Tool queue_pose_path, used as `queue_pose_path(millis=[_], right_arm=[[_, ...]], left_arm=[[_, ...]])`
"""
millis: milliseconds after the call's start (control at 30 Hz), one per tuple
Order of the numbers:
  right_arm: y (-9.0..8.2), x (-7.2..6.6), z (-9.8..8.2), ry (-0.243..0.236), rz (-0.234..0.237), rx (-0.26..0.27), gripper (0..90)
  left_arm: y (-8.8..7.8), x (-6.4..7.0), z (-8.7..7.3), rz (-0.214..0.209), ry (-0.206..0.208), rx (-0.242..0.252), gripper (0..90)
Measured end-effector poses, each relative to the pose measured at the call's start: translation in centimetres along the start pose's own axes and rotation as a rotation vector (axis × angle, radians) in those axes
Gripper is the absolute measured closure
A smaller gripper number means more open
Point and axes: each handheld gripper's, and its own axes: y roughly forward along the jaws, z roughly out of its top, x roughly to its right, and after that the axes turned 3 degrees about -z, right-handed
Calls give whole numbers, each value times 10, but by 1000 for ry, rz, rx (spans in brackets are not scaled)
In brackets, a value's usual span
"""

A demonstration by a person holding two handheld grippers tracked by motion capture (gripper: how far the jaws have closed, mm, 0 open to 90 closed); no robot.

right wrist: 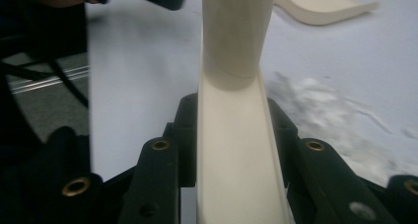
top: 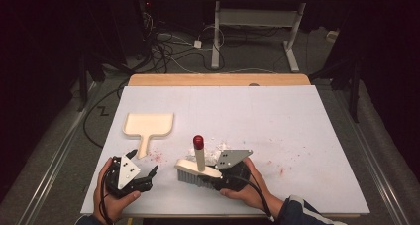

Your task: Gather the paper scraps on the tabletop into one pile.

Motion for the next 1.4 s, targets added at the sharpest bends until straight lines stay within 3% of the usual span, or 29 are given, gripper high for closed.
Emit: queue_pose_path(millis=[200, 267, 467, 633, 733, 900, 1000, 1133, 1267, 1400], right_arm=[[-8, 21, -4, 35, -84, -4, 680], [-12, 26, -4, 19, -124, -13, 680], [-28, 37, -1, 46, -139, 23, 679], [-42, 30, 7, 34, -111, 81, 679], [-43, 19, 11, 25, -55, 96, 679], [-27, 0, 8, 12, 34, 57, 679], [-15, -7, 3, -19, 53, 8, 679], [-9, -3, -4, 0, 55, -23, 679], [-17, 6, -7, -4, 27, -40, 680], [-26, 15, -10, -40, 21, -66, 679]], left_arm=[[3, 4, 1, -18, 25, -17, 179], [5, 6, 1, -23, 32, -23, 179], [6, 7, 1, -32, 42, -30, 178], [5, 7, 1, -27, 40, -24, 179], [3, 5, 1, -10, 37, -18, 178], [0, 0, 1, 9, 4, 0, 178], [0, 0, 1, 6, 3, -2, 178], [1, 2, 0, -2, 9, -8, 178], [3, 3, 0, -14, 20, -18, 178], [4, 5, 1, -20, 28, -23, 178]])
